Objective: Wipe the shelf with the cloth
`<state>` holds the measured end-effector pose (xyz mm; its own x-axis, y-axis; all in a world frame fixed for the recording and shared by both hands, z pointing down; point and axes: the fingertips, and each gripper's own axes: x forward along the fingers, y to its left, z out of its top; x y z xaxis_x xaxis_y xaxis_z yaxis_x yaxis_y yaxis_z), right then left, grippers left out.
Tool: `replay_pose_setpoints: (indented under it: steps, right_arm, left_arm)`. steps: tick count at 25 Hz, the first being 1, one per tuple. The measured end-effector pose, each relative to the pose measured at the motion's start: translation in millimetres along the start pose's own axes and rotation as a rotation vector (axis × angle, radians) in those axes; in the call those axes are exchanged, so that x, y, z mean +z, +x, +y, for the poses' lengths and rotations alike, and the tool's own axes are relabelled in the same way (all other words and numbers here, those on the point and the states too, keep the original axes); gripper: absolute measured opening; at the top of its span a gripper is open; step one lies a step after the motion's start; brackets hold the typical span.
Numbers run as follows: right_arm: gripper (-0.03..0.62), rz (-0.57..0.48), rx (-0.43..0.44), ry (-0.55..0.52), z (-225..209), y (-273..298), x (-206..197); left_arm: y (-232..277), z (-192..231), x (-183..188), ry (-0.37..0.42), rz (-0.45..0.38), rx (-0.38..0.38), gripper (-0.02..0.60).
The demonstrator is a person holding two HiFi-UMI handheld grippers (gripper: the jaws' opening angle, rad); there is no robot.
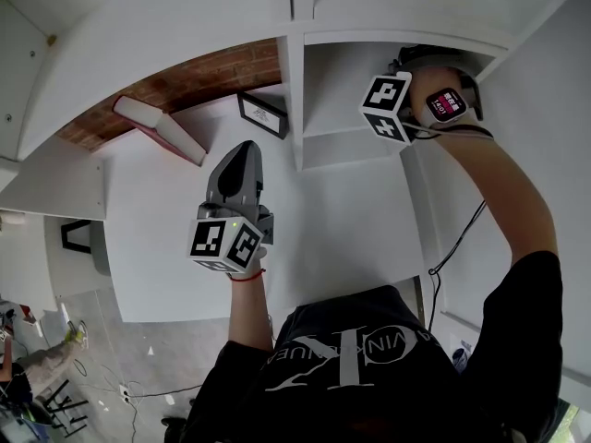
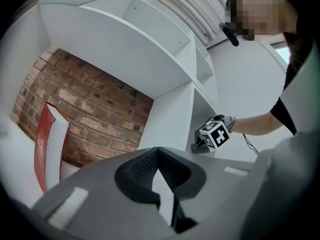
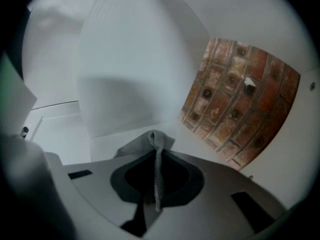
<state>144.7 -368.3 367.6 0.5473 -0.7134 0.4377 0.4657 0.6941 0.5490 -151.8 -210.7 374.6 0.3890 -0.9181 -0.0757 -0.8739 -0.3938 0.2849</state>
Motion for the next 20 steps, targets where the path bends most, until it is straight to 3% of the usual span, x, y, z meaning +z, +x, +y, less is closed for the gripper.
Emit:
replay_pose_setpoints:
  steps: [7,15,20]
  right_arm:
    - [0.025,0.032,-0.004,-0.003,-13,7,-1]
    - [0.023,-0.028,0.114,-0.048,24,3,13]
    - [0.023,-0.191,0.039,0.055,18,-19,28]
  left_arm:
    - [-3,4,0,-0.004,-0.001,0.018,0.009]
    - [-6,2,2,-0.003,-0.003,0.025,0.009]
    - [-4,-2,2,0.006,0.002,0.017,0.009]
